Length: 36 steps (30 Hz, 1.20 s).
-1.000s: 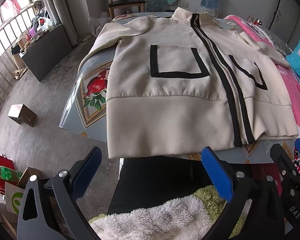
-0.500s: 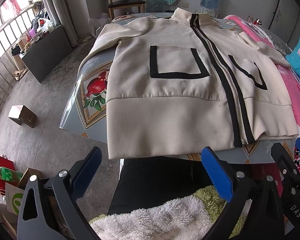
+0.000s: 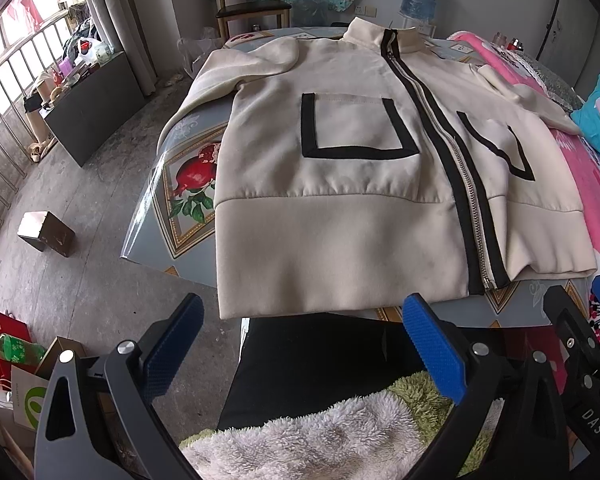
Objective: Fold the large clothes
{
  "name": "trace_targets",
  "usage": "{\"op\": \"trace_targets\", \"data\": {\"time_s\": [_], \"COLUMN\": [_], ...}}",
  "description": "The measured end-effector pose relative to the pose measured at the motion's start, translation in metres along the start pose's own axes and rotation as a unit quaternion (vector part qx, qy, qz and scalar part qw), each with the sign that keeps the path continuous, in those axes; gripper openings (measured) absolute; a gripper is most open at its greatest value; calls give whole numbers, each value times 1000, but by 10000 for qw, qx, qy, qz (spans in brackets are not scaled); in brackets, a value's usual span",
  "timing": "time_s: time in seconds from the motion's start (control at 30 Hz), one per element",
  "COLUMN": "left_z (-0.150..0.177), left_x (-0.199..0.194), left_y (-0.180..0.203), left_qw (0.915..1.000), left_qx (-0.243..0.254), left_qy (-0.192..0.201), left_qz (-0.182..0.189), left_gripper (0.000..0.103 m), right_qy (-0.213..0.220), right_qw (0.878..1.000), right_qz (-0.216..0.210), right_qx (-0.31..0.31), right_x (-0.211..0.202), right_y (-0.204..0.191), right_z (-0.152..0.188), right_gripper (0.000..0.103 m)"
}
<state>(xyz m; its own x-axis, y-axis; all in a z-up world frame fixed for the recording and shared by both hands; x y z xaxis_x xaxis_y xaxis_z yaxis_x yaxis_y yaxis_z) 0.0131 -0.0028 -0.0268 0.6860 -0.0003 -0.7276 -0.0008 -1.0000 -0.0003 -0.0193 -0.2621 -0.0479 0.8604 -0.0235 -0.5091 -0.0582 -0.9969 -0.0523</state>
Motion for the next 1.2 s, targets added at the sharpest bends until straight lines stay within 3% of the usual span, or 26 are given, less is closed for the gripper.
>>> {"op": "trace_targets", "data": {"time_s": [0.77, 1.2], "left_z": [-3, -30], "left_x": [2, 15], "left_y": [-6, -12], "left_qw": [10000, 9994], "left_qx": [8, 117], "left_qy": [14, 243], "left_qz": [-39, -229], "left_gripper": [98, 98], "right_qy": [69, 251], "right_qw": [10000, 9995], "right_qz": [29, 152], "right_qx": [-16, -120], "right_x": [-1, 16], "right_y": [4, -1], "right_z": [-9, -35], "right_gripper": [96, 96]}}
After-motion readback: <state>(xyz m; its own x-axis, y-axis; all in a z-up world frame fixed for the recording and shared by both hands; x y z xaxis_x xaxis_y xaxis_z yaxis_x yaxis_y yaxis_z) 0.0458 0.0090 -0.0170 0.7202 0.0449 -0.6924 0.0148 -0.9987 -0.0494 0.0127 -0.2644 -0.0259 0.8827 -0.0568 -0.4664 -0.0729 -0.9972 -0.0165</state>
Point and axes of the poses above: each gripper's, at about its wrist camera, not at the fingertips, and x roughly the way its jaws point, y to its right, z to its underside, the point moved 3 cm from there along x, roughly the way its jaws point, and after that the axes turned 15 degrees about y, right-handed, at the moved point
